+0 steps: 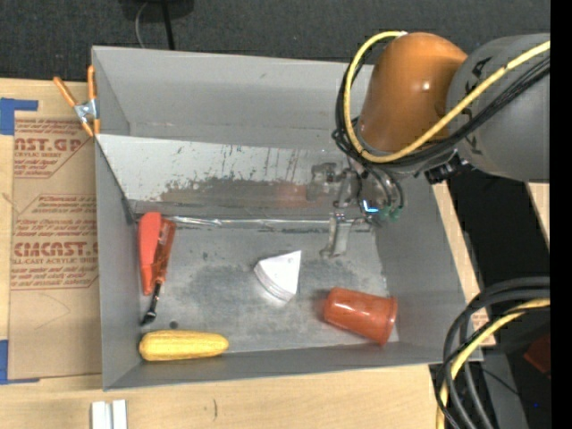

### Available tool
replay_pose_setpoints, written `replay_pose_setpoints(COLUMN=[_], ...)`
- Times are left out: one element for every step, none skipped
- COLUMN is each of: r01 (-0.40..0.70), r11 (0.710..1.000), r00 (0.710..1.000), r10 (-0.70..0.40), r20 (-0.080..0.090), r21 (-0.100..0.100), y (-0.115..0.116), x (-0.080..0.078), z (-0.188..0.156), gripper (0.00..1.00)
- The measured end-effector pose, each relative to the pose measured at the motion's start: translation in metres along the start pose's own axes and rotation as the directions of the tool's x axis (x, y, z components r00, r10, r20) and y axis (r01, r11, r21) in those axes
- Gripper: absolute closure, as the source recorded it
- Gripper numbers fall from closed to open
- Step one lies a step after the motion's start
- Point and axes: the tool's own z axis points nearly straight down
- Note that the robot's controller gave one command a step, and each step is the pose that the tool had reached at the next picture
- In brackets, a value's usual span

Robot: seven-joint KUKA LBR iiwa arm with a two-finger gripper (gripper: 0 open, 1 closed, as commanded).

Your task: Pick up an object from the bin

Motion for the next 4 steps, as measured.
replay_pose_setpoints(r01=[0.000,0.104,0.305,0.113], r11=[1.000,0.995,0.952,0.994], r00=[1.000,0.995,0.952,0.994], r10=[0.000,-0.104,-0.305,-0.113], r20=[0.008,0.009,0.007,0.011], r21=[0.000,0.001,0.002,0.000], y=[0.000,0.010,0.035,0.032], x=[-0.001,0.009,0.030,0.025], z=[-0.005,0.042,0.060,0.090], gripper=[0.00,0.00,0.00,0.00])
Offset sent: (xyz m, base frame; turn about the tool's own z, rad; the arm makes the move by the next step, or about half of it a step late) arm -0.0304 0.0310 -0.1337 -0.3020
